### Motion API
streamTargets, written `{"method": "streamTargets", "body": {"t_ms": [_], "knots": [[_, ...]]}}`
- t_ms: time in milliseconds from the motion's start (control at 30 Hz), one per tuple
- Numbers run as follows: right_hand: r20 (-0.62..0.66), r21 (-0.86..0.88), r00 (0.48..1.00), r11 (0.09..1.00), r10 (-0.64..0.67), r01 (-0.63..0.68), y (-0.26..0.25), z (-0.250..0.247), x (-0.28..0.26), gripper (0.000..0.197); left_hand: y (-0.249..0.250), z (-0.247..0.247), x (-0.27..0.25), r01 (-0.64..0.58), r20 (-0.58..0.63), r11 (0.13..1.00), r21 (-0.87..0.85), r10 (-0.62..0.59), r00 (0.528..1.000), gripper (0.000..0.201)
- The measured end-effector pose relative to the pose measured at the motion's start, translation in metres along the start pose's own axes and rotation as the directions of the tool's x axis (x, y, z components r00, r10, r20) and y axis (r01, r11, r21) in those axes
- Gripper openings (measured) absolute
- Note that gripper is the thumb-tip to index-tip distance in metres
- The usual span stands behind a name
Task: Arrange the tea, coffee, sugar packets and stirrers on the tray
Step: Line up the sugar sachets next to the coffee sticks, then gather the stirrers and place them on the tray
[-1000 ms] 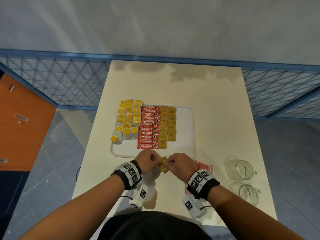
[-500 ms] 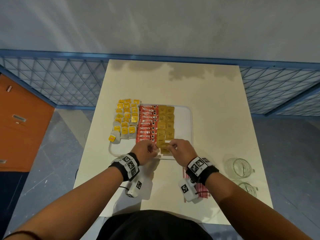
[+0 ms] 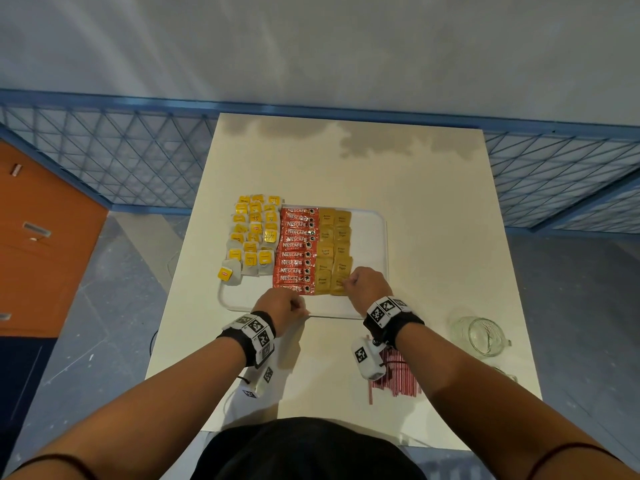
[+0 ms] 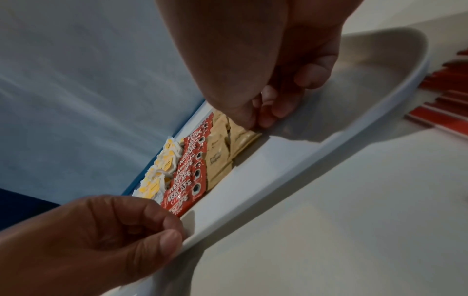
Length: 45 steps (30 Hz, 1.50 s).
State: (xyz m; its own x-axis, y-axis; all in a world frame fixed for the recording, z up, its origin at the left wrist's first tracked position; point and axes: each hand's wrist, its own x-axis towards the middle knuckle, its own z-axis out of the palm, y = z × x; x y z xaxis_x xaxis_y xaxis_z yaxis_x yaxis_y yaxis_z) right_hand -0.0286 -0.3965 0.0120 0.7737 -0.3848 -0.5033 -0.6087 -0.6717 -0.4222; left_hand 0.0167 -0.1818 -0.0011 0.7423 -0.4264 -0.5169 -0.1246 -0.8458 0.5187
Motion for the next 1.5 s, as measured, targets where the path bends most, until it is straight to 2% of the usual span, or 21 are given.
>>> {"method": "streamTargets", "body": {"t_ms": [367, 533, 767, 967, 1067, 1133, 1267, 1433, 1500], "knots": [[0.024, -0.039, 1.0, 0.999, 0.005, -0.004, -0.003, -0.007, -0.003, 0.022, 0.002, -0.002, -0.003, 0.004, 0.003, 1.0, -0.01, -0.004, 1.0, 0.014], [-0.045, 0.0, 0.999, 1.0, -0.014, 0.014, 0.003, -0.01, -0.011, 0.026, 0.003, -0.001, -0.004, 0.013, 0.006, 1.0, -0.007, -0.013, 1.0, 0.015], [-0.1, 0.052, 0.995, 0.999, -0.004, 0.009, 0.037, -0.023, -0.044, 0.018, 0.001, 0.0, -0.004, -0.027, 0.006, 1.0, 0.002, 0.027, 1.0, 0.011], [-0.068, -0.022, 0.996, 0.998, 0.061, -0.063, 0.078, -0.02, -0.086, 0.05, 0.014, 0.007, -0.01, -0.151, 0.035, 0.988, 0.024, 0.15, 0.988, 0.008], [-0.043, -0.082, 0.996, 0.994, 0.073, -0.076, 0.09, -0.016, -0.107, 0.065, 0.033, 0.016, -0.019, -0.268, 0.109, 0.963, 0.009, 0.265, 0.958, 0.01], [-0.027, -0.124, 0.996, 0.989, 0.081, -0.083, 0.095, -0.011, -0.116, 0.072, 0.046, 0.023, -0.026, -0.327, 0.186, 0.942, 0.075, 0.309, 0.933, 0.022], [-0.007, -0.167, 0.996, 0.982, 0.085, -0.085, 0.103, -0.001, -0.123, 0.082, 0.07, 0.039, -0.033, -0.41, 0.315, 0.881, 0.235, 0.33, 0.89, 0.039], [-0.022, -0.226, 1.0, 0.974, 0.019, -0.024, 0.107, 0.016, -0.125, 0.1, 0.084, 0.053, -0.038, -0.459, 0.365, 0.834, 0.307, 0.342, 0.866, 0.038], [-0.029, -0.258, 1.0, 0.966, -0.013, 0.005, 0.107, 0.022, -0.124, 0.102, 0.083, 0.057, -0.037, -0.461, 0.361, 0.837, 0.295, 0.349, 0.865, 0.036]]}}
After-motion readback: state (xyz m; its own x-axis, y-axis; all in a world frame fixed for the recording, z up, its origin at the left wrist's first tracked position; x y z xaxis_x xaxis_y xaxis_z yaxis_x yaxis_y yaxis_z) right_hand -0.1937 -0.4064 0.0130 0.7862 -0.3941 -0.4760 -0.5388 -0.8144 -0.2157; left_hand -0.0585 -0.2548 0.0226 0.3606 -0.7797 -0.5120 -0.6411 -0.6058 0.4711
